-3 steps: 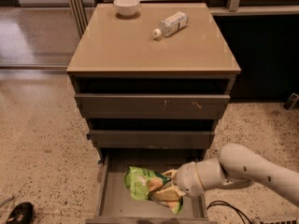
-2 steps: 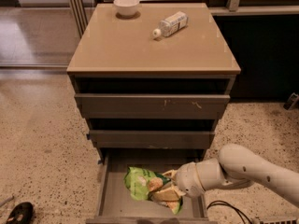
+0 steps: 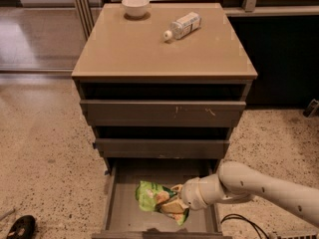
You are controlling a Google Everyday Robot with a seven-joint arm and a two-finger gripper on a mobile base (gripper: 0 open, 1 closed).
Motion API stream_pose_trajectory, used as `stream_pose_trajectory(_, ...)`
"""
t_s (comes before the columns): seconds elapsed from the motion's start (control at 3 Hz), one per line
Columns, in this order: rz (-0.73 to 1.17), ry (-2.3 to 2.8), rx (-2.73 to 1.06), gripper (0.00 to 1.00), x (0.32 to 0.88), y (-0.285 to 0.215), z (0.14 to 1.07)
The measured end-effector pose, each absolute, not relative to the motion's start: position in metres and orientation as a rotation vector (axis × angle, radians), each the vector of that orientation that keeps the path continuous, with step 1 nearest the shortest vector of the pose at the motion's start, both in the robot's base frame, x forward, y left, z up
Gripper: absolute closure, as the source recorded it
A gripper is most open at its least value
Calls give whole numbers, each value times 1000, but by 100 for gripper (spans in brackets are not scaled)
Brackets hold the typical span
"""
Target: Place green rice chip bag into bottom drawer
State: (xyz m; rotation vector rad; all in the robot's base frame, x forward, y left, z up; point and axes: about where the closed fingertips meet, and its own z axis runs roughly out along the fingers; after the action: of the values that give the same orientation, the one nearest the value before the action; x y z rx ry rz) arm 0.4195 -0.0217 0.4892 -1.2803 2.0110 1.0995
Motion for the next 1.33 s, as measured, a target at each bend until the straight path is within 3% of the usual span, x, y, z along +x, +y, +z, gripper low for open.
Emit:
stream_pose_trajectory(0.67, 1004, 2073, -1170, 100, 465, -14, 407)
stream_pose_trajectory(1.33, 1029, 2058, -1150, 100, 470, -12, 383)
